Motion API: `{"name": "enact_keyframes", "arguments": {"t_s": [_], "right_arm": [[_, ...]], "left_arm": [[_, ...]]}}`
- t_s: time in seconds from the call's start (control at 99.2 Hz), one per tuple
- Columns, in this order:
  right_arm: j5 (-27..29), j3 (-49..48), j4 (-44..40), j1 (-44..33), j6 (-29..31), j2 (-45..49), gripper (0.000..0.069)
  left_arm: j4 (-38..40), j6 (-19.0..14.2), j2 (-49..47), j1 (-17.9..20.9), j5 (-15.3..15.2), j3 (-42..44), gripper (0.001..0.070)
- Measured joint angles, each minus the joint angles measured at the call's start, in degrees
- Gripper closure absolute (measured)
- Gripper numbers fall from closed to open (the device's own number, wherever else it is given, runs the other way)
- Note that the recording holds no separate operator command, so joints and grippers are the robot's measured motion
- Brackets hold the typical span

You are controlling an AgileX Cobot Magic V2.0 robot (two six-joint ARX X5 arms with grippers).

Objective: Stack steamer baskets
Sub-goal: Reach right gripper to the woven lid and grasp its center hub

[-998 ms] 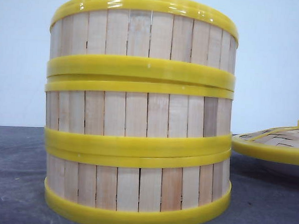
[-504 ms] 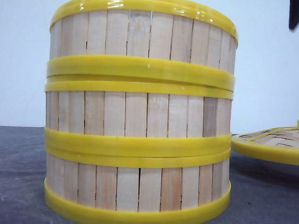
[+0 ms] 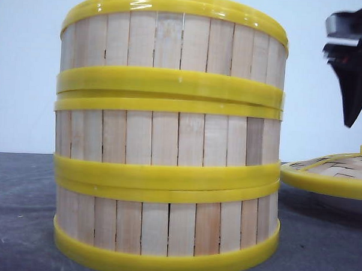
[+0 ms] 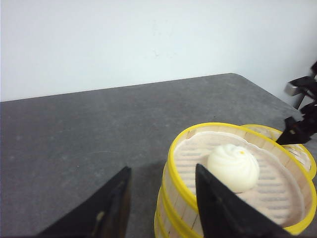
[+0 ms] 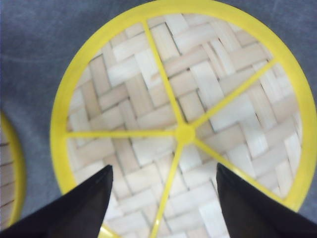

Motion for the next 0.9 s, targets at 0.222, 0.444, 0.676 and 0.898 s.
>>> {"name": "enact_keyframes", "arguments": {"t_s": [0.222,0.444,0.676,0.898], "right_arm": [[1.42,-0.02,2.49,-0.02,0.28,4.52,0.0339],[1.79,-0.02,4.68,-0.13,0.48,6.34,0.0396],[1.88,-0.02,5.33,-0.37,0.5,6.71,0.0473],[1.86,-0.02,4.48,-2.16,0.5,6.71,0.0492]], "left_arm": [[-0.57,-0.2,-1.03,0.0,0.02,0.0,0.0474],[-2.1,-0.2,-1.01,0.0,0.02,0.0,0.0474],[-2.08,-0.2,-1.01,0.0,0.0,0.0,0.0474],[-2.08,-0.2,-1.03,0.0,0.02,0.0,0.0474]]}}
